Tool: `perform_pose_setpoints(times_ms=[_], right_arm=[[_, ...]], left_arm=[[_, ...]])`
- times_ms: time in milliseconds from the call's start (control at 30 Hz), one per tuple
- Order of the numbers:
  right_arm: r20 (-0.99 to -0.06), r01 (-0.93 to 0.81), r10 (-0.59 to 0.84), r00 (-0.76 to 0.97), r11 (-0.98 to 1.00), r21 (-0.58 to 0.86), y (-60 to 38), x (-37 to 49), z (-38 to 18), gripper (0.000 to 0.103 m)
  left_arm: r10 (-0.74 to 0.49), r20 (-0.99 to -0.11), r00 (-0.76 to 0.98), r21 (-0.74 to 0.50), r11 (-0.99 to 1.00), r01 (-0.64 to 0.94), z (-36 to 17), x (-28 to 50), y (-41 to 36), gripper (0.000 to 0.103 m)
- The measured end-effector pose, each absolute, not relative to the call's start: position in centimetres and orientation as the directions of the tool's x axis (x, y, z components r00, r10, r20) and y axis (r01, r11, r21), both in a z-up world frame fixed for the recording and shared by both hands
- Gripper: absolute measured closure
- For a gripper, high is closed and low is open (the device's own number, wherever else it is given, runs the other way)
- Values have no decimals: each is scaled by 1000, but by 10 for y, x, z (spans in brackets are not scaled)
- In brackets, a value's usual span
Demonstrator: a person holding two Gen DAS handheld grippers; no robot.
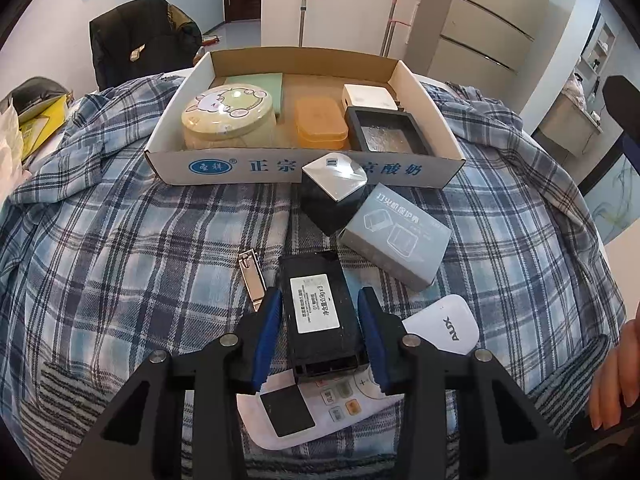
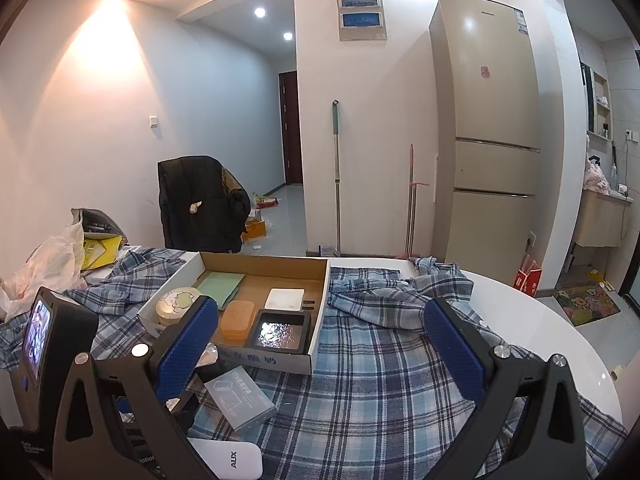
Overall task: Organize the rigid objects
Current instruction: 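Grasp the black labelled box with the left gripper and lift it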
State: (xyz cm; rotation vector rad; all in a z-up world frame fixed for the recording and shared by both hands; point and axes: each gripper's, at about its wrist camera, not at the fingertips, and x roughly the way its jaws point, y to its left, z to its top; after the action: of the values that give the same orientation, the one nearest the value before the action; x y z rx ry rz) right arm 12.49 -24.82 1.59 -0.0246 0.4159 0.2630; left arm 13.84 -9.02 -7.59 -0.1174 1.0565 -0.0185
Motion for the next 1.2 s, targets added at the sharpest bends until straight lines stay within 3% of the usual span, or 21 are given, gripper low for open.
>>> perform_pose_setpoints(times_ms=[133,567,700,967,1200], right_arm=[[-409,-255,245,879,966,32,-248,127,15,1],[-436,-246,232,870,969,24,-247,132,8,1],[-447,-248,231,864,969,20,-246,133,6,1],[-459,-255,233,857,967,16,-245,133,3,1],[-477,-258,237,846,966,24,-244,137,1,1]], left_arm=[[-99,-867,489,-130,991,-28,-74,139,-87,67],[-84,-814,574,-55,996,67,-51,120,-67,68],[-102,-837,538,-60,994,94,-58,119,-59,67],[-5,-816,577,90,987,136,-66,133,-54,67],[-44,-824,564,41,990,138,-76,140,-43,67]])
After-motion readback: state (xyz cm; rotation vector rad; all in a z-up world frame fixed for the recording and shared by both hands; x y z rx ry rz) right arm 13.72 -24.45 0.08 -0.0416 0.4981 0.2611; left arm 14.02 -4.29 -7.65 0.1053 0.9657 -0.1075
